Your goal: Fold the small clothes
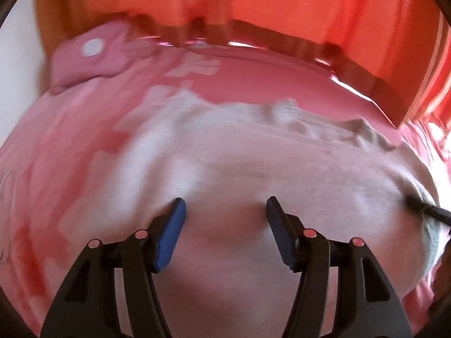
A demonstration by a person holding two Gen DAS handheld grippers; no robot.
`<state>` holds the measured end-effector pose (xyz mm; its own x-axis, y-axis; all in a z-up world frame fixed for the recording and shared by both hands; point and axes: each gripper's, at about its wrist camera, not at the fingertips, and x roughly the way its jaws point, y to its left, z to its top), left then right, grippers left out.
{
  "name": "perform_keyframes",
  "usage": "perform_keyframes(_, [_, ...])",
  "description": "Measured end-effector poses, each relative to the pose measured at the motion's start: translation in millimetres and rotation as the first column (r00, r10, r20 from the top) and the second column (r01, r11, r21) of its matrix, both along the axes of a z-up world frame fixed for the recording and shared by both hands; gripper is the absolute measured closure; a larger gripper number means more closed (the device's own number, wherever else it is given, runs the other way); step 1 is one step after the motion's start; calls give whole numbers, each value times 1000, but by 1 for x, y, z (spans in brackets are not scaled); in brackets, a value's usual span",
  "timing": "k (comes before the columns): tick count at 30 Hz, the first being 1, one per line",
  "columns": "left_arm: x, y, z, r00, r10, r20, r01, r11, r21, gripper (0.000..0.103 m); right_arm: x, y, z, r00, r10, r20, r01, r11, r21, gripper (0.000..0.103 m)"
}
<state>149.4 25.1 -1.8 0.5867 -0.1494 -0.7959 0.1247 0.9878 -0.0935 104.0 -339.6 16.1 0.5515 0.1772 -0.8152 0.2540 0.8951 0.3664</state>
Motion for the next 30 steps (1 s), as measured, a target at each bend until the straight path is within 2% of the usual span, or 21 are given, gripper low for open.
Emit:
perform_keyframes(1, [-2,9,0,1000,19,-4,-19,1000,-8,46,-14,-38,-1,989,-147,-16,147,989,-15,103])
perform_keyframes(2, [-3,16,2,999,42,-8,-42,999,-10,46,-24,-56,-2,973,-230,-24,229,973,-24,103])
perform_keyframes(4, [-1,26,3,996,88,-13,-88,995,-39,46,-42,-92,0,934,-358,-1,358,933,35,103])
perform_keyframes(5, [0,28,6,994,107,-6,-107,992,-68,46,-48,-102,5,916,-400,29,398,916,43,88])
perform_keyframes(6, [0,29,9,993,121,7,-120,989,-90,45,-51,-104,10,907,-417,59,415,909,32,87])
perform_keyframes(8, [6,28,18,988,147,49,-139,981,-134,38,-48,-100,20,914,-391,110,389,920,35,85])
perform_keyframes(10, [14,24,26,984,159,87,-142,975,-171,31,-37,-91,22,923,-358,142,352,934,63,74])
perform_keyframes(11, [22,22,27,980,174,102,-154,972,-179,31,-27,-85,18,931,-332,153,324,943,72,70])
perform_keyframes(14, [37,20,18,979,187,85,-173,973,-155,31,-2,-59,17,951,-256,175,250,967,54,70])
perform_keyframes(17, [51,23,-7,981,193,-7,-193,979,-71,31,14,-31,11,979,-167,122,167,986,5,74])
perform_keyframes(18, [51,24,-10,982,188,-7,-188,980,-60,31,19,-31,3,983,-161,83,164,986,-27,83])
perform_keyframes(19, [51,24,-10,984,179,1,-179,983,-49,31,23,-35,-8,983,-180,29,181,981,-66,87])
perform_keyframes(21, [49,21,-10,986,169,11,-168,985,-28,30,18,-55,-17,968,-249,25,248,968,36,99])
perform_keyframes(22, [49,19,-11,986,167,12,-167,986,-15,29,15,-59,-14,961,-277,20,275,960,52,103])
perform_keyframes(23, [48,16,-10,986,164,15,-164,986,3,29,8,-60,-5,953,-302,38,301,953,43,103])
perform_keyframes(24, [47,13,-11,987,160,19,-161,987,20,27,3,-56,4,952,-297,68,295,955,38,95])
perform_keyframes(25, [46,12,-11,987,159,21,-160,987,30,27,1,-51,9,956,-279,89,277,960,37,90])
perform_keyframes(26, [46,11,-11,987,157,24,-158,987,37,27,-1,-42,14,963,-247,109,246,969,19,89])
perform_keyframes(27, [45,11,-11,987,157,25,-158,987,40,26,1,-32,12,971,-218,93,221,975,-17,89])
perform_keyframes(29, [45,11,-11,987,156,25,-157,987,43,26,15,-23,-9,981,-193,-28,189,976,-109,89])
perform_keyframes(30, [45,11,-11,987,157,25,-158,986,44,26,15,-20,-12,979,-203,-30,198,972,-129,91])
